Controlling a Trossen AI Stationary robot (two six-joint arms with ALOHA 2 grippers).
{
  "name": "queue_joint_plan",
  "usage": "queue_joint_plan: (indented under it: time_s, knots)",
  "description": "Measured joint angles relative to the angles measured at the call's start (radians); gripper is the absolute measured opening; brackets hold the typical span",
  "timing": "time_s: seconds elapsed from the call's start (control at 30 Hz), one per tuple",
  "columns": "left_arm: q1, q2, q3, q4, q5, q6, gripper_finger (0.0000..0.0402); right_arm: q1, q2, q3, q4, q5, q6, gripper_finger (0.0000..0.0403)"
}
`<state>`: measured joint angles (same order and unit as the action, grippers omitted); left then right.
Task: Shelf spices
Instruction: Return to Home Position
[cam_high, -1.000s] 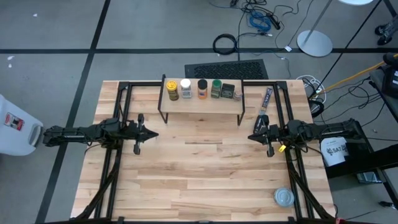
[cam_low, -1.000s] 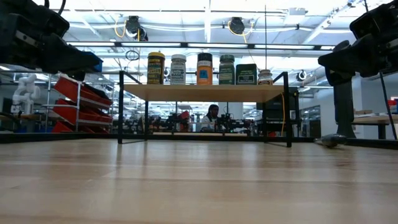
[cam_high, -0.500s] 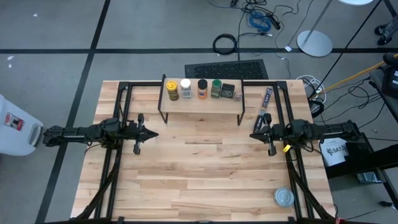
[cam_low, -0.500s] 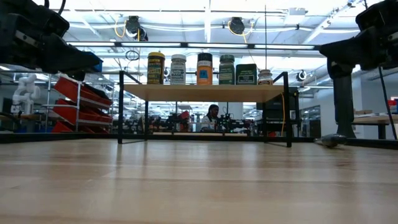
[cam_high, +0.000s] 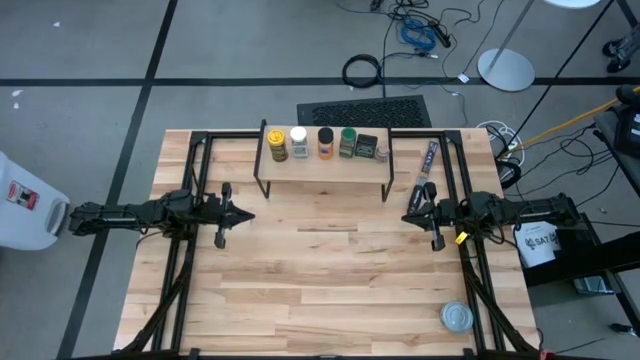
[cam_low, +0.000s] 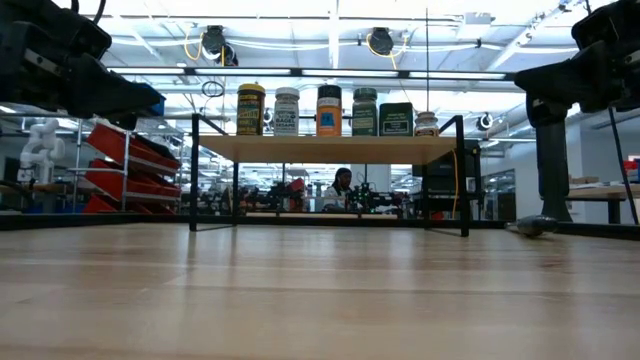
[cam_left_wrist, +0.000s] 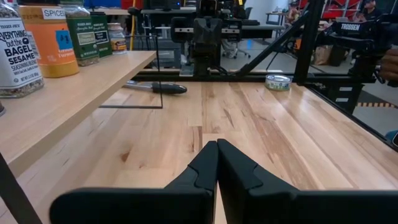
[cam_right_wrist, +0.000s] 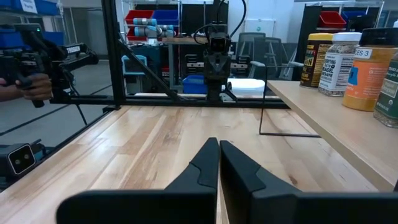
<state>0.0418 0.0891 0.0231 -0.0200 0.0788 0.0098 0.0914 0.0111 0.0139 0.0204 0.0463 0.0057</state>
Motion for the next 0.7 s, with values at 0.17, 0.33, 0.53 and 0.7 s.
queue_joint_plan:
  time_s: [0.17,0.33,0.53,0.7]
  knots:
    - [0.000,0.000,0.000,0.000,0.000,-0.001,0.0015,0.000,0.000,0.000,0.000,0.000,0.000,0.0000]
    - [0.000,0.000,0.000,0.000,0.000,-0.001,0.0015,0.000,-0.002,0.000,0.000,0.000,0.005,0.0000]
    - [0.000,0.000,0.000,0.000,0.000,-0.002,0.0015,0.000,-0.003,0.000,-0.003,-0.053,0.022,0.0000]
    - [0.000,0.000,0.000,0.000,-0.002,-0.002,0.0015,0.000,-0.003,0.002,-0.016,-0.053,0.030,0.0000]
